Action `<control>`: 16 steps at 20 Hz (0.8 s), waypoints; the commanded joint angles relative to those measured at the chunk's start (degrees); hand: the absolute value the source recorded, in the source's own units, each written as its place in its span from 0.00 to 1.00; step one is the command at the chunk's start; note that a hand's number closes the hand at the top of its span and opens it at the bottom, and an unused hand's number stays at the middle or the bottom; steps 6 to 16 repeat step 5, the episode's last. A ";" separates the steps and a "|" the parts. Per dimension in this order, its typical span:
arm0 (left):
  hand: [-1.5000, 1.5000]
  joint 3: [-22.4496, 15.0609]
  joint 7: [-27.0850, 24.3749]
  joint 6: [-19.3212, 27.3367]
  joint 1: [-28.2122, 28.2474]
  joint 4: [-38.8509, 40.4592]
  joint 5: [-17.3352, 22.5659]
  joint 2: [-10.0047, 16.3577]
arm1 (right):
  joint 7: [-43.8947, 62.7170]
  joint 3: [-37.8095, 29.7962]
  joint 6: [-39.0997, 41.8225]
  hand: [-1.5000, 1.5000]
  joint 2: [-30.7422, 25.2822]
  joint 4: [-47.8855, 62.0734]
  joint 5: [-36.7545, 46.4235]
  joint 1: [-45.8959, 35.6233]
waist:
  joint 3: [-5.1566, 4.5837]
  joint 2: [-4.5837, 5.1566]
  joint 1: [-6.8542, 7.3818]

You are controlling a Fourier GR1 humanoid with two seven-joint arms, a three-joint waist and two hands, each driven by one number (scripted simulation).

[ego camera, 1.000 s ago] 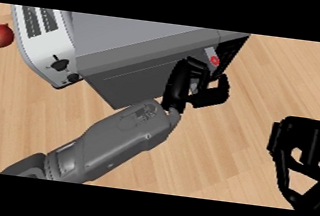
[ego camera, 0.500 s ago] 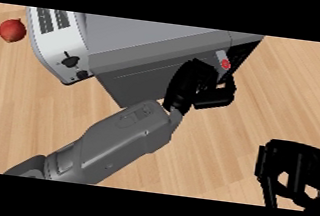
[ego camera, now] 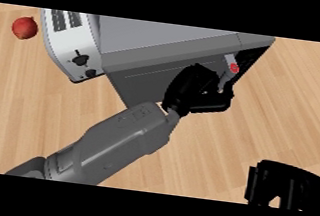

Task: Pick up the milk, place it into the microwave and close the microwave

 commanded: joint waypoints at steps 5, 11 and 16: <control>1.00 5.61 -3.06 -4.13 4.70 9.05 4.84 3.16 | 0.82 2.75 -4.08 1.00 2.23 -6.34 2.76 4.22 | -0.40 0.45 2.37; 1.00 5.61 -3.06 -4.13 4.70 9.05 4.84 3.16 | 0.82 2.75 -4.08 1.00 2.23 -6.34 2.76 4.22 | -0.40 0.45 2.37; 1.00 5.61 -3.06 -4.13 4.70 9.05 4.84 3.16 | 0.82 2.75 -4.08 1.00 2.23 -6.34 2.76 4.22 | -0.40 0.45 2.37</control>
